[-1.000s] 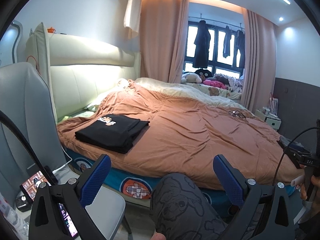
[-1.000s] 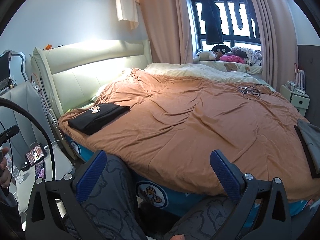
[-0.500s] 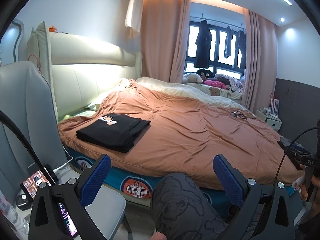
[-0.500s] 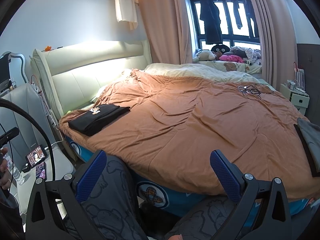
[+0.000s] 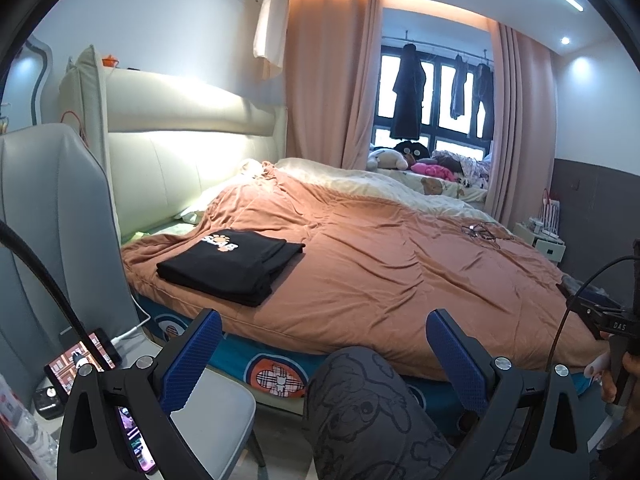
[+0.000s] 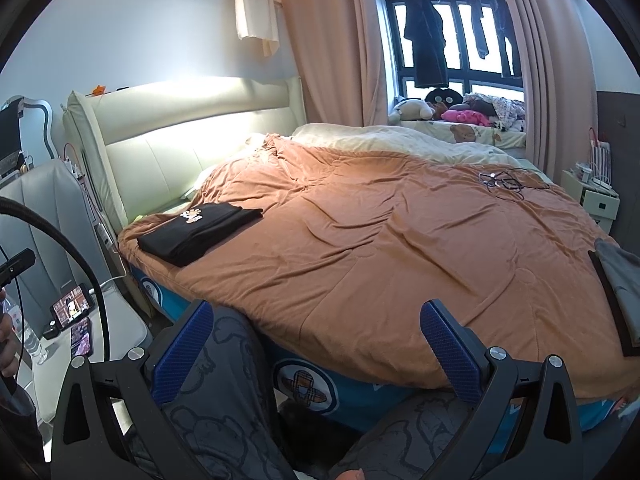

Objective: Fold small clothes

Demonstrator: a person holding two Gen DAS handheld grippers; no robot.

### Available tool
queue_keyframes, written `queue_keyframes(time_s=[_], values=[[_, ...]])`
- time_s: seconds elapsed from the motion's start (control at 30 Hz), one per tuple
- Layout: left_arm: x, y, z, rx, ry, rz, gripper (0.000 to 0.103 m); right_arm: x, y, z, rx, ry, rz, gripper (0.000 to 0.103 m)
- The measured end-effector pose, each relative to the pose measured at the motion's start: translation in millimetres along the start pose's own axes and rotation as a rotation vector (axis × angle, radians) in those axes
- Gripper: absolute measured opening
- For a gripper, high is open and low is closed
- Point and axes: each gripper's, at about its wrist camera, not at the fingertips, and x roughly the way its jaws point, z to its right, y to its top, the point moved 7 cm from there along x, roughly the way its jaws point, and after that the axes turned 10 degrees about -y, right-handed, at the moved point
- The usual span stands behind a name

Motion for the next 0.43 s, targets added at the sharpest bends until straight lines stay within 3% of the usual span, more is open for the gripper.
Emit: queue_keyframes(time_s=[0.43], values=[[-6.2, 7.5, 1.9, 0.006, 0.005, 0.035, 0.103, 3.0, 2.3, 8.9, -0.001, -0.007, -0.010, 0.103]])
